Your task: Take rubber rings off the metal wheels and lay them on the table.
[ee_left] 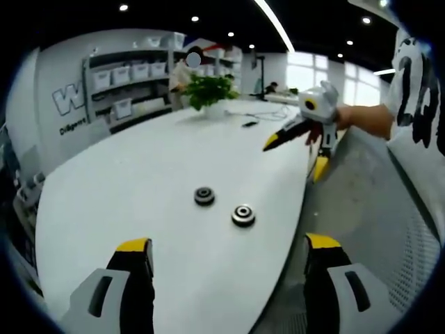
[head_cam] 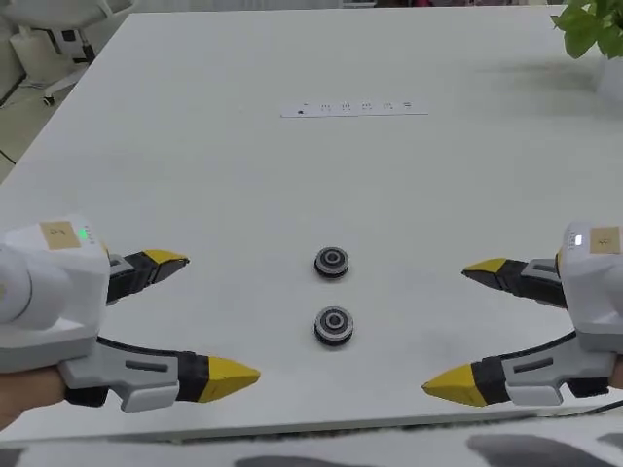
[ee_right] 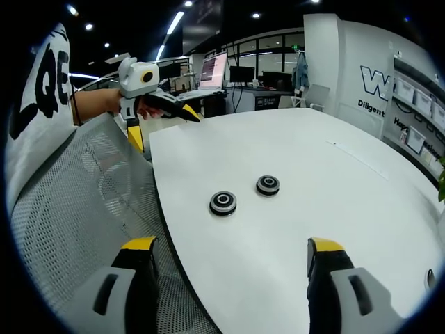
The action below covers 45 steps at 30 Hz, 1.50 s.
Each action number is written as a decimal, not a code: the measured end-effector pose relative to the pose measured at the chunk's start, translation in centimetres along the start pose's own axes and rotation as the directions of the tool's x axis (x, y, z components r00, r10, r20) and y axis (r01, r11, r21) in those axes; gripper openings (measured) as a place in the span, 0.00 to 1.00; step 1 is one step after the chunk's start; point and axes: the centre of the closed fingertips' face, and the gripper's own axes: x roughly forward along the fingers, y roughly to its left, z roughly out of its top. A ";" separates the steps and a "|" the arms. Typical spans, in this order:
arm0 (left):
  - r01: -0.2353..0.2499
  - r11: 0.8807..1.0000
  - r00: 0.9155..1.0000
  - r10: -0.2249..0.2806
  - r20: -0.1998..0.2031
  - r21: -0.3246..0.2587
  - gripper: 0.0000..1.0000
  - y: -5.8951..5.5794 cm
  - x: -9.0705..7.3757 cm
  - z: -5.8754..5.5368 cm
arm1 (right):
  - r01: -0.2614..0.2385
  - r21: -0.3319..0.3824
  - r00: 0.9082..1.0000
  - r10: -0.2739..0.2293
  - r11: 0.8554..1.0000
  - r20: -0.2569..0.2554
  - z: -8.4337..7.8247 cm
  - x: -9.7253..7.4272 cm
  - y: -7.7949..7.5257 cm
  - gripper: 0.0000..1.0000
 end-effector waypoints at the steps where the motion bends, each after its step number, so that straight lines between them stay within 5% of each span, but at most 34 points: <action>1: 0.000 1.000 1.000 0.000 -0.001 0.000 0.90 0.0 0.0 0.0 | 0.002 0.000 1.000 -0.002 1.000 0.002 0.0 0.0 -0.1 0.83; 45: 0.011 1.000 1.000 -0.011 -0.020 0.007 0.85 -0.1 0.1 -0.6 | -0.014 -0.004 1.000 0.014 1.000 0.006 -0.1 0.1 0.2 0.74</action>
